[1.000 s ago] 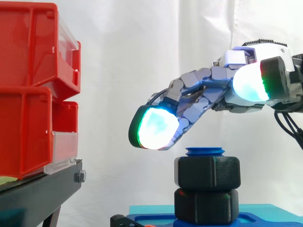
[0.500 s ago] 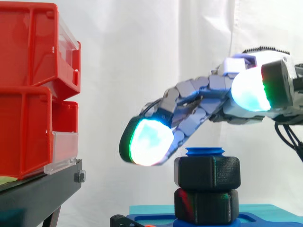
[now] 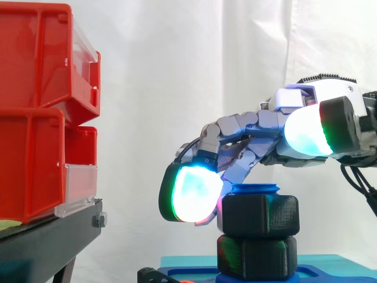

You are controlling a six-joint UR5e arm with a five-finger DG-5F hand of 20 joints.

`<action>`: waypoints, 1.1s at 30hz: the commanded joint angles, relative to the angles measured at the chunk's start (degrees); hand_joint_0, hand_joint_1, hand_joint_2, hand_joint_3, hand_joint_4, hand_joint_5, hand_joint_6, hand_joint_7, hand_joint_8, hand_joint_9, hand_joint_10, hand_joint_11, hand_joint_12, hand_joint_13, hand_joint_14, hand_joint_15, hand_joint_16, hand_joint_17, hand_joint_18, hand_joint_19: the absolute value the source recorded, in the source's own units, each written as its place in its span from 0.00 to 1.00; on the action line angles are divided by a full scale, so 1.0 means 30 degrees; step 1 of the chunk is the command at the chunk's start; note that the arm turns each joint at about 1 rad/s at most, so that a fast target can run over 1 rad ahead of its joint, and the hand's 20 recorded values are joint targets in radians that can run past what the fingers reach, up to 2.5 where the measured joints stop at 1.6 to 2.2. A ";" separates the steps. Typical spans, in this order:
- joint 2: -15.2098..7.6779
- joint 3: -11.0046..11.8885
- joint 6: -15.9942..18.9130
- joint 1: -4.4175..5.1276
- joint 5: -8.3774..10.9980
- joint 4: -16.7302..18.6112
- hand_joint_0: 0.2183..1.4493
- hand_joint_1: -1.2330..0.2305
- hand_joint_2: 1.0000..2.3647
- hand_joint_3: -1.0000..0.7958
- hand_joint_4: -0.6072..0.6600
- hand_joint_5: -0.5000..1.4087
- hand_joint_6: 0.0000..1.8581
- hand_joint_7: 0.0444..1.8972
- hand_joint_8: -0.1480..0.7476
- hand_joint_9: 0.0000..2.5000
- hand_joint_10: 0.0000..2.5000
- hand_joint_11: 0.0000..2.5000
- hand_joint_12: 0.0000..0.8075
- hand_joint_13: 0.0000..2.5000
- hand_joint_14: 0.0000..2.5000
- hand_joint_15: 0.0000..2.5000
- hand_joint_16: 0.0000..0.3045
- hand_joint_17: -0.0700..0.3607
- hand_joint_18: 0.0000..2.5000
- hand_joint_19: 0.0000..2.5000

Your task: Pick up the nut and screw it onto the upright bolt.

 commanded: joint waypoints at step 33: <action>0.0005 -0.0006 0.0025 -0.1631 -0.2121 -0.0012 0.27 0.66 0.00 0.28 0.57 0.29 0.27 0.77 0.44 0.38 0.00 0.00 0.21 0.24 0.00 0.00 0.02 0.20 0.07 0.00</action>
